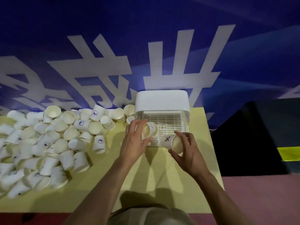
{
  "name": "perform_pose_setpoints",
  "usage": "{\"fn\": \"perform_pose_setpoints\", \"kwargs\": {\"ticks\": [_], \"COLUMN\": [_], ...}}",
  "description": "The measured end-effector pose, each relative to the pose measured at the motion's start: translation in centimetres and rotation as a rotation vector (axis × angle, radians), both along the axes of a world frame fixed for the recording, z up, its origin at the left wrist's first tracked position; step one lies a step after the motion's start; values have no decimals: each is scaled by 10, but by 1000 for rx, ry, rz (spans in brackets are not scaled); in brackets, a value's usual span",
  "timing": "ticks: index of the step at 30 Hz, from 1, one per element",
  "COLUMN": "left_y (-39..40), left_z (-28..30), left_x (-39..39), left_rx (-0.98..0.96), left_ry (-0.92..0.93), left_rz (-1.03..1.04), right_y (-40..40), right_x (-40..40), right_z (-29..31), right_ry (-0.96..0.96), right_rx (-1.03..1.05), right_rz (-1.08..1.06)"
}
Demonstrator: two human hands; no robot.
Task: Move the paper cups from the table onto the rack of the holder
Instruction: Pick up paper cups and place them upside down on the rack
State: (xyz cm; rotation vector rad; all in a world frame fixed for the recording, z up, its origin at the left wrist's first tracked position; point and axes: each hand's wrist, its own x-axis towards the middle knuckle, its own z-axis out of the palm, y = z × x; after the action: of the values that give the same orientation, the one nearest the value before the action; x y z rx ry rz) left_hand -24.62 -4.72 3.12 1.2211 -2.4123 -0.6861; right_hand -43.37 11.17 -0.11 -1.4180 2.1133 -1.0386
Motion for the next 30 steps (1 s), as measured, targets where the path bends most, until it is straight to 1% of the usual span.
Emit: {"fn": "perform_pose_setpoints", "kwargs": {"ticks": [5, 15, 21, 25, 27, 30], "left_y": [-2, -7, -14, -22, -25, -26], "left_z": [-3, -23, -38, -47, -51, -54], "left_x": [-6, -30, -33, -36, -40, -46], "left_rx": [-77, -55, 4, 103, 143, 140], "left_ry": [-128, -216, -327, -411, -424, -428], "left_rz": [-69, -119, -146, -182, -191, -184], "right_y": [0, 5, 12, 10, 10, 8], "right_x": [-5, -29, -33, -39, -41, -43], "right_z": [-12, -20, -33, -37, -38, -37], "right_ry": [-47, -63, -82, -94, -84, -70], "right_rx": [-11, -6, -8, -6, 12, 37], "right_rz": [-17, -30, -41, -40, -31, -29]}}
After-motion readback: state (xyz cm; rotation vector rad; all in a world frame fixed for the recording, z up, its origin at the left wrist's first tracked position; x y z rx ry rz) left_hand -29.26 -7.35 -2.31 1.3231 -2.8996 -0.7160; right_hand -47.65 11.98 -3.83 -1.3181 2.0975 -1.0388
